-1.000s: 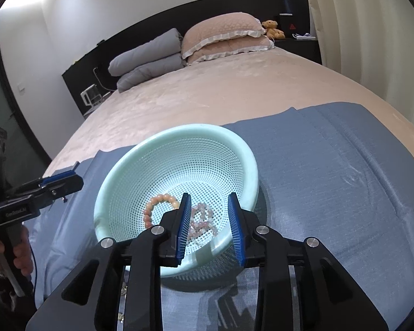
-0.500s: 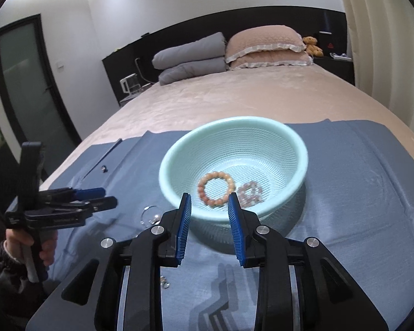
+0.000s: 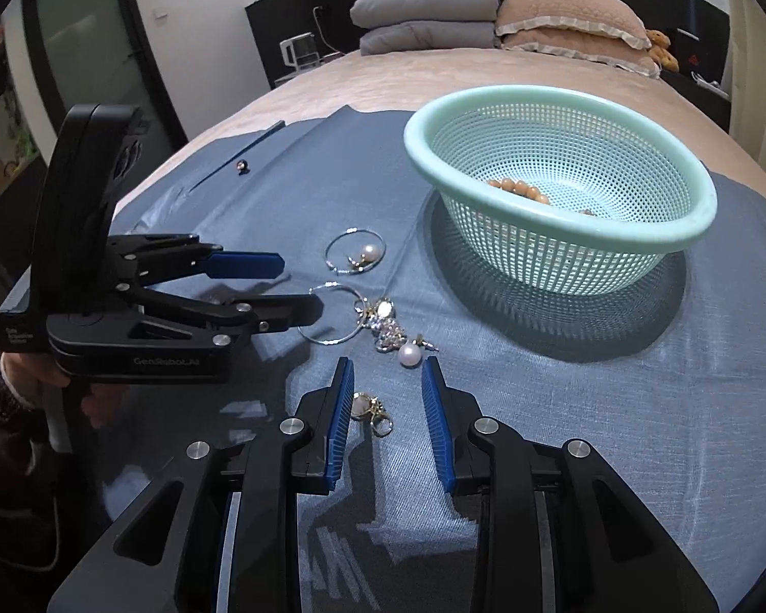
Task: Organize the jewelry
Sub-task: 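Grasp the silver pearl earring with the right tool while the left tool grasps a hoop, then drop the held earrings into the green colander by opening both tools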
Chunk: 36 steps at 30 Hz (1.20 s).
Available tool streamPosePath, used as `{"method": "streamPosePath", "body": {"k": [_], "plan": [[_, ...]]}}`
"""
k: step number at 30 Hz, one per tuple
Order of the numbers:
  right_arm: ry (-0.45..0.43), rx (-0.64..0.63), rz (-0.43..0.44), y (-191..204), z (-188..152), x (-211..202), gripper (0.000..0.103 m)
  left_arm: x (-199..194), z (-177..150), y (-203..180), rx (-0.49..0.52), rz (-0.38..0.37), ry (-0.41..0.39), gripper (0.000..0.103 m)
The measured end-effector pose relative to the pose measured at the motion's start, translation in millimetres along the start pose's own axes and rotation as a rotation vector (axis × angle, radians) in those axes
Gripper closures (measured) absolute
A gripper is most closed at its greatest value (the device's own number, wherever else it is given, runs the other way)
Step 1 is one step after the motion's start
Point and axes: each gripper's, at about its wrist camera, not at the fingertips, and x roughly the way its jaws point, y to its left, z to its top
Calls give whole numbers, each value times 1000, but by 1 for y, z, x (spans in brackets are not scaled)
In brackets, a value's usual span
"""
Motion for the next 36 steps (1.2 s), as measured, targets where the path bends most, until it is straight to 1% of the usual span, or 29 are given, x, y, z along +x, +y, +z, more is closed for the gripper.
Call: {"method": "streamPosePath", "body": {"k": [3, 7, 8, 9, 11, 13, 15, 17, 20, 22, 24, 27, 33, 36], "plan": [[30, -10, 13, 3, -2, 6, 77, 3, -1, 2, -20, -12, -13, 46], [62, -39, 3, 8, -8, 15, 77, 7, -1, -1, 4, 5, -11, 46], [64, -51, -3, 10, -9, 16, 77, 6, -2, -4, 17, 7, -10, 48], [63, -60, -7, 11, -9, 16, 77, 5, -3, -6, 27, -2, -2, 60], [66, -68, -13, 11, -10, 16, 79, 5, -3, -9, 26, -1, 14, 71], [69, -77, -29, 12, -11, 17, 86, 7, -2, -8, 18, 4, 20, 81], [68, -90, -31, 12, -12, 15, 86, 8, -1, -8, 6, -10, 26, 94], [63, -108, -45, 15, -14, 14, 86, 8, 0, -8, 0, -28, 37, 98], [58, -128, -55, 16, -15, 9, 86, 10, 2, -12, 10, -28, 48, 99], [48, -123, -57, 13, -14, 4, 86, 9, 3, -11, 0, -44, 57, 100], [29, -114, -57, 9, -12, -3, 86, 6, 3, -9, -19, -64, 66, 100], [-4, -100, -63, 3, -8, -14, 86, 1, 5, -8, -23, -62, 66, 100], [-52, -77, -77, -7, -1, -32, 86, -18, 10, -6, -34, -81, 26, 100], [-100, -81, -98, -7, 3, -44, 86, -30, 13, -5, -36, -88, -1, 100]]}}
